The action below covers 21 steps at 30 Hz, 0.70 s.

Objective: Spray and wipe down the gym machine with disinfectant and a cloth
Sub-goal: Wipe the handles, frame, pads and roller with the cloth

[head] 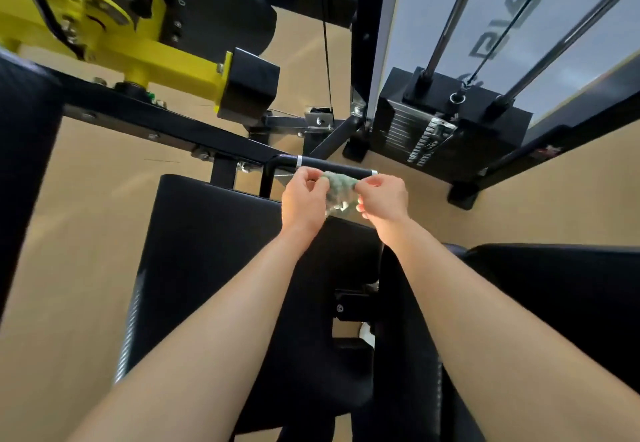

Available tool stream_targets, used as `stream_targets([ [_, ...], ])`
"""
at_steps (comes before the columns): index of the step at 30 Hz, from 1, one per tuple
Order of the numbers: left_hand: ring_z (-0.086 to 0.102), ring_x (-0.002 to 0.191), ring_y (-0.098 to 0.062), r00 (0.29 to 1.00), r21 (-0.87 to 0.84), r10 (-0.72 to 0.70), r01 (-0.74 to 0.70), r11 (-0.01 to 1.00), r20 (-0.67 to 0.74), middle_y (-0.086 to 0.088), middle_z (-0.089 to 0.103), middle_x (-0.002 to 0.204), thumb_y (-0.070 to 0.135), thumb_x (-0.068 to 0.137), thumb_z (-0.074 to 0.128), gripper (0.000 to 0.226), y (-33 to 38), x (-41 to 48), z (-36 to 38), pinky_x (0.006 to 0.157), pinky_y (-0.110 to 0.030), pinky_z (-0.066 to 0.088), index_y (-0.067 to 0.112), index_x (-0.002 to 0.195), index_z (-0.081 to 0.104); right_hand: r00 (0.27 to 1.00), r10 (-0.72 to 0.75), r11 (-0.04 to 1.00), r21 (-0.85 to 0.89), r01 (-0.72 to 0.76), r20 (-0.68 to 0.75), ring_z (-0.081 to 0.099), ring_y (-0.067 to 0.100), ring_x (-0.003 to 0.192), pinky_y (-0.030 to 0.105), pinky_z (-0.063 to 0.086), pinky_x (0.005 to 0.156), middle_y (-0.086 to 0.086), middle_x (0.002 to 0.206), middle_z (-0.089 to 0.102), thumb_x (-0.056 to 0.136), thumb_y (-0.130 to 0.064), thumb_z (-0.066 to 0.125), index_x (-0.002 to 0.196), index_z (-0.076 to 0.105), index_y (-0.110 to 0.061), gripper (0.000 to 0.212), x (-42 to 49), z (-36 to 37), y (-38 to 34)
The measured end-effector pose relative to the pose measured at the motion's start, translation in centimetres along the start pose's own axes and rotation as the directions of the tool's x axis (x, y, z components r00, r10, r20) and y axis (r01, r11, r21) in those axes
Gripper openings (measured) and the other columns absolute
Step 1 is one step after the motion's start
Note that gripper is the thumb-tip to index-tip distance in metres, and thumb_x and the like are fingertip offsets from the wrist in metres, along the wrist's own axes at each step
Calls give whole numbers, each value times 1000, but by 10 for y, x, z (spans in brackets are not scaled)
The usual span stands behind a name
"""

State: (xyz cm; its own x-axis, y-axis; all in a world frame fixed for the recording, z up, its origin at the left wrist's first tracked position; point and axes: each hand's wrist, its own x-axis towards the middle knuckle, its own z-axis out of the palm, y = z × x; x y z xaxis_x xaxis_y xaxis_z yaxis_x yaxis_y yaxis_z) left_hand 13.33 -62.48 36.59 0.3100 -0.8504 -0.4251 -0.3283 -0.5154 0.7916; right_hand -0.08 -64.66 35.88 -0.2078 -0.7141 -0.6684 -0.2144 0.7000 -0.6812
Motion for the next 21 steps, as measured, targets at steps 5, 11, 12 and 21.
stream_targets([
  [5,66,90,-15,949,355,175,-74,932,-262,6,67,97,30,104,57,11,-14,59,5,67,-35,58,24,111,63,922,-384,873,-345,344,-53,65,18,103,33,55,83,-1,111,70,99,-22,62,124,68,-21,26,55,42,-19],
  [11,48,127,-26,883,729,458,-248,638,-100,-4,60,136,16,86,69,50,-54,102,-21,101,-43,44,21,135,60,789,-393,555,-562,613,473,61,25,118,46,49,104,2,127,65,96,-26,69,142,54,-24,49,106,75,-1],
  [12,47,133,-26,863,717,502,-387,580,59,-4,58,142,15,87,68,55,-59,106,-24,106,-44,40,20,141,57,762,-412,518,-560,647,499,63,24,111,45,51,99,1,121,66,96,-28,69,137,57,-24,44,111,78,1],
  [21,66,111,-24,639,668,214,-737,-102,739,-3,68,121,47,106,47,43,-23,154,-12,96,-43,51,17,137,54,761,-432,540,-537,648,484,68,16,89,38,56,87,-6,100,73,92,-31,75,120,68,-29,29,134,43,26],
])
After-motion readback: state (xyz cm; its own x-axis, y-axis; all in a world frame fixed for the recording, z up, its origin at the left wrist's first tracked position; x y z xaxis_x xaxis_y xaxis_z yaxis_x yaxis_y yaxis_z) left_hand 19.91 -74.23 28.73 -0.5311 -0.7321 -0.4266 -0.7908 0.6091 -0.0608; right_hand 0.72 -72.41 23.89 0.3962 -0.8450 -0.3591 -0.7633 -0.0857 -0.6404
